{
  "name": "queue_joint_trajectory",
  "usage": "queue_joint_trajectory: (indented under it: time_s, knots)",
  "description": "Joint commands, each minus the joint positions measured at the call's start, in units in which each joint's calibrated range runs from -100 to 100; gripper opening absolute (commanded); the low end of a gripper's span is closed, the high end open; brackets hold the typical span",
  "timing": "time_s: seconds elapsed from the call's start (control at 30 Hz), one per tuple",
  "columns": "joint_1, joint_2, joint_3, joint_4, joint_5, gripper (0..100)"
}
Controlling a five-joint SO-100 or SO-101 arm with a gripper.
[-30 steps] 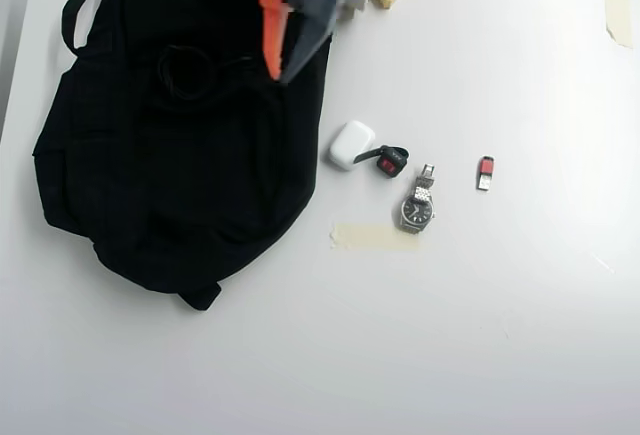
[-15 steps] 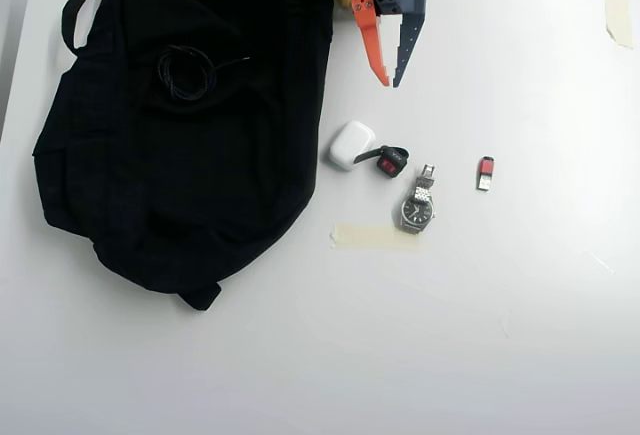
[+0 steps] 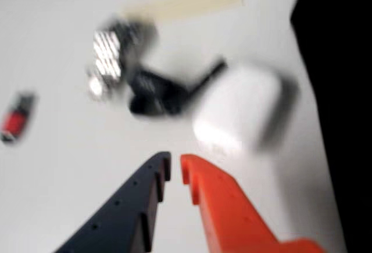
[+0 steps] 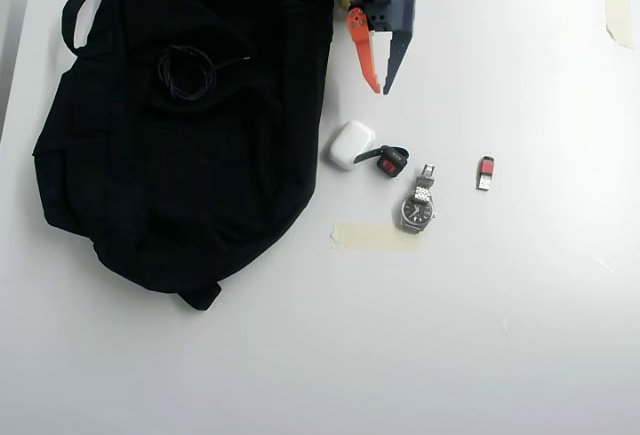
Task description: Put the usbc cable into the black bag
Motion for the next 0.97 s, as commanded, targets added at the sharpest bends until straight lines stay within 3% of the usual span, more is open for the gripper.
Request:
queue_joint_trajectory:
  time_s: [0.0, 0.17, 0.37, 0.93]
  knots:
    - [1.1, -1.3, 3.8, 1.8, 0.1, 2]
    - [5.5, -1.2, 5.1, 7.1, 0.5, 2]
    - [6.0, -1.2, 5.1, 21.8, 0.3, 2]
    - [5.1, -1.2, 5.1, 22.2, 0.4, 2]
